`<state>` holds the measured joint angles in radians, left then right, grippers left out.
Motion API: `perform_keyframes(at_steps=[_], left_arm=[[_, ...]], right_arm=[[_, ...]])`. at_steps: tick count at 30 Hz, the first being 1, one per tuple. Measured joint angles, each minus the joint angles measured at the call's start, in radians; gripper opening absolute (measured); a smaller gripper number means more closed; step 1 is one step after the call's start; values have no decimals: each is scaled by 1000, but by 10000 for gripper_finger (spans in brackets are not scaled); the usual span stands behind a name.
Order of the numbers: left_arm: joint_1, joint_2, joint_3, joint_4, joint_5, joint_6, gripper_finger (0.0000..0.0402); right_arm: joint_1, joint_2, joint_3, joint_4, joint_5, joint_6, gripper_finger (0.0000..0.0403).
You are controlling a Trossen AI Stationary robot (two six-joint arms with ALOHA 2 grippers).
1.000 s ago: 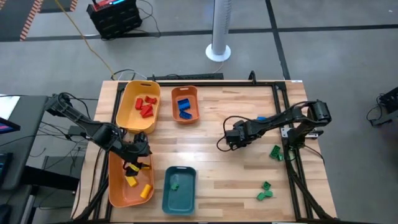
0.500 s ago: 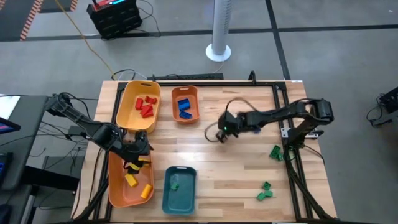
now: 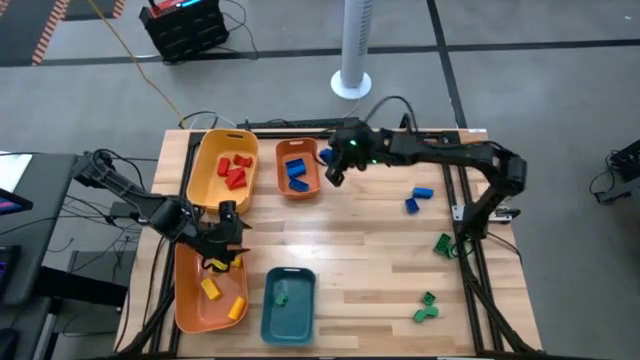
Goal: Sort blocks
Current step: Put the blue game piece into the top orange bin
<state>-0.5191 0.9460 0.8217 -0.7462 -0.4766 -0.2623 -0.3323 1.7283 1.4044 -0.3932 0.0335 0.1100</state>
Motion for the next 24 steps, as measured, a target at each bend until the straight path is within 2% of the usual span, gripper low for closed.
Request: perform_keyframes(at_steps=[5,8,11,15,19,24], left_arm=[[23,4,-2,50,-5,49,267],[34,4,-2,50,-8,49,267],[36,4,-2,44,-8,23,267],[36,4,-2,39,-7,4,267],[36,4,-2,39,-7,7,267],[37,4,-2,44,-8,30,267]], right_arm=[[-12,219,193,-59,-58,-69,75],[-35,335,304,-81,-140,-106,75],[-61,416,412,-116,-191,-133,76],[-84,500,507,-157,-199,-168,82],[-96,551,548,-166,-271,-171,108],[-98,566,557,-195,-280,-191,173]])
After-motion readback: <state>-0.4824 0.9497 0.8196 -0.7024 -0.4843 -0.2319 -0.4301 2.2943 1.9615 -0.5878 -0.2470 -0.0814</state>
